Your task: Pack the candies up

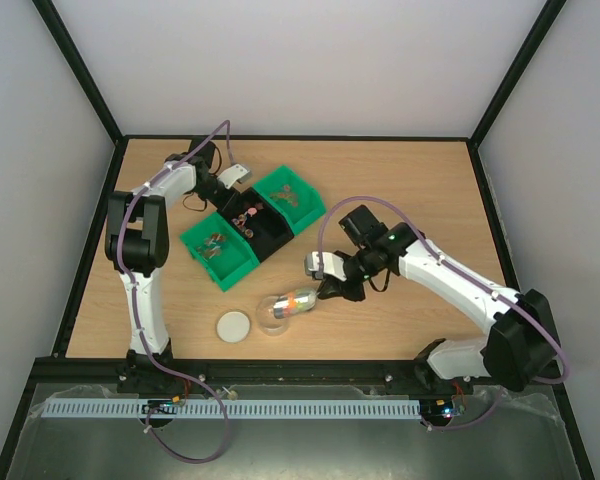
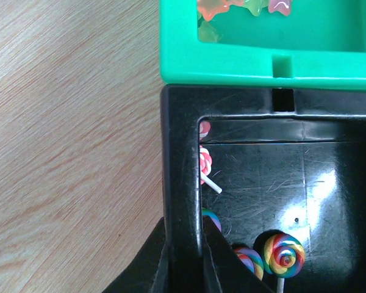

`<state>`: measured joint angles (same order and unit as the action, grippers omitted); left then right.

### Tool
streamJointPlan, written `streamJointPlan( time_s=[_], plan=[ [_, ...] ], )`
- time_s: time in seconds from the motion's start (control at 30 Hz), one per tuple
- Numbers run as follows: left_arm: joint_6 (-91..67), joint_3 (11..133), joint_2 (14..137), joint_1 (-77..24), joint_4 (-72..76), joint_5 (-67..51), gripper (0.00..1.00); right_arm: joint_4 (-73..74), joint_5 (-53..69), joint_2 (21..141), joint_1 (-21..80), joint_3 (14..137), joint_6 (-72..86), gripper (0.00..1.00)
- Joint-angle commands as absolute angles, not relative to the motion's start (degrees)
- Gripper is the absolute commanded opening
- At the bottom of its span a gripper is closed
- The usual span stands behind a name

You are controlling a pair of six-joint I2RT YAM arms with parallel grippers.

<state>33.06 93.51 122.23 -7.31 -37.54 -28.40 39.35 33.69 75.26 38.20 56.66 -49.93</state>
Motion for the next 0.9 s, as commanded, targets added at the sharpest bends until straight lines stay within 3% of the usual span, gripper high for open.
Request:
streamJointPlan(
  time_s=[0.0,0.87],
  plan=[
    [34.02,91.95,121.61,-6.94,-37.83,-27.84,0.02,42.61,29.83,76.73,39.94,59.51,-47.39,0.01],
    [31.95,90.44,121.21,-6.94,-35.68,-28.45,0.02,52.18,21.63,80.26,42.87,67.86,-51.55,0.01]
  ],
)
